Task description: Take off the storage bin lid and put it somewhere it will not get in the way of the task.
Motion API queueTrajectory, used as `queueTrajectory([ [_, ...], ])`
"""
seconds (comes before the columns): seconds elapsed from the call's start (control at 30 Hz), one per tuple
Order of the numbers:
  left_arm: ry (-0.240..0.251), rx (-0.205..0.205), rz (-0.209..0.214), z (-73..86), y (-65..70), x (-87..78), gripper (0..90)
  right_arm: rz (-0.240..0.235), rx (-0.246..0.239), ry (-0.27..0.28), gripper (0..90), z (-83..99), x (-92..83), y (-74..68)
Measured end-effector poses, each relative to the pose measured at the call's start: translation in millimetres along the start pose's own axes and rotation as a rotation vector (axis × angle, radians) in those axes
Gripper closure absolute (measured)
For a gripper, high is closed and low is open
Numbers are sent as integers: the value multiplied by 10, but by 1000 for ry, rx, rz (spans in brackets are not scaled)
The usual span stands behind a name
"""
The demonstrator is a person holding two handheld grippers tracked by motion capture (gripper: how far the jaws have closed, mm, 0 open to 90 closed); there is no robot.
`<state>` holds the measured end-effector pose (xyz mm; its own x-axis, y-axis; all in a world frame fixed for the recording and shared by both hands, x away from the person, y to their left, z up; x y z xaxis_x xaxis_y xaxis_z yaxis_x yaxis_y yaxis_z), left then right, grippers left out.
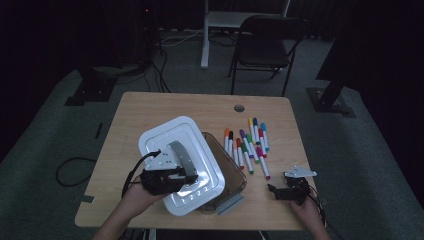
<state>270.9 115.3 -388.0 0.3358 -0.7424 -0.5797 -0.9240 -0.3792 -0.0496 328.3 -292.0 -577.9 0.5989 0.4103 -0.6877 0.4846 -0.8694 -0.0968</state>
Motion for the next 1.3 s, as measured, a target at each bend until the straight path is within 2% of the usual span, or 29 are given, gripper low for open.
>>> queueTrajectory([
  [0.17,-9,-5,-7,125,-51,-156,737,0,-1,0,135,0,0,0],
  [0.27,-37,-20,-67,289,-129,-288,737,0,-1,0,135,0,0,1],
  [0.3,-37,-20,-67,289,-129,-288,738,0,0,0,135,0,0,0],
  [0.33,-38,-42,-82,381,-195,-361,738,0,-1,0,135,0,0,0],
  [0.43,-49,-74,-107,535,-311,-479,738,0,0,0,135,0,0,0],
  [0.47,-49,-74,-107,535,-311,-479,739,0,-1,0,135,0,0,0],
  [0.53,-50,-97,-104,695,-408,-592,738,0,0,0,135,0,0,0],
  [0.57,-50,-97,-104,695,-408,-592,738,0,0,0,135,0,0,0],
  [0.6,-48,-110,-100,801,-461,-644,738,0,0,0,135,0,0,0],
  [0.67,-41,-112,-88,903,-503,-661,738,0,0,0,135,0,0,0],
  [0.77,-38,-119,-72,1034,-547,-607,738,0,-1,0,135,0,0,0],
  [0.8,-38,-119,-72,1034,-547,-607,741,0,-1,0,135,0,0,0],
  [0.83,-53,-127,-58,1114,-578,-534,742,0,-1,0,135,0,0,0],
  [0.87,-53,-127,-58,1114,-578,-534,742,0,-1,0,135,0,0,0],
  [0.9,-73,-134,-47,1196,-613,-443,741,0,0,0,135,0,0,0],
  [0.97,-80,-138,-46,1236,-634,-397,741,0,-1,-1,135,0,-1,1],
  [1.03,-86,-139,-20,1313,-671,-308,742,1,-1,-1,135,0,-1,1],
  [1.07,-83,-130,14,1383,-695,-218,742,0,-1,-1,135,0,-1,1],
  [1.1,-83,-130,14,1383,-695,-218,742,1,-1,0,135,0,0,1],
  [1.13,-90,-136,34,1419,-710,-171,742,1,-1,0,135,0,0,1],
  [1.2,-111,-144,47,1488,-744,-84,740,1,0,0,135,0,0,1],
  [1.23,-115,-164,56,1554,-795,-17,738,1,0,0,135,0,0,1],
  [1.3,-108,-171,64,1589,-824,12,738,1,0,0,135,0,0,1],
])
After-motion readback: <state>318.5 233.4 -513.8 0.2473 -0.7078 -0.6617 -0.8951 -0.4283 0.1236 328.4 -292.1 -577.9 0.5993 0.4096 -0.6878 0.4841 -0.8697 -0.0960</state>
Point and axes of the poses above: each handheld gripper's, and its own axes: x roughly forward along the jaws, z roughly out of its underside, y roughly to its right, the point moved 4 cm from there along x, roughly forward along the jaws, and after that the axes turned 7 degrees about x, right-handed, at the moved point
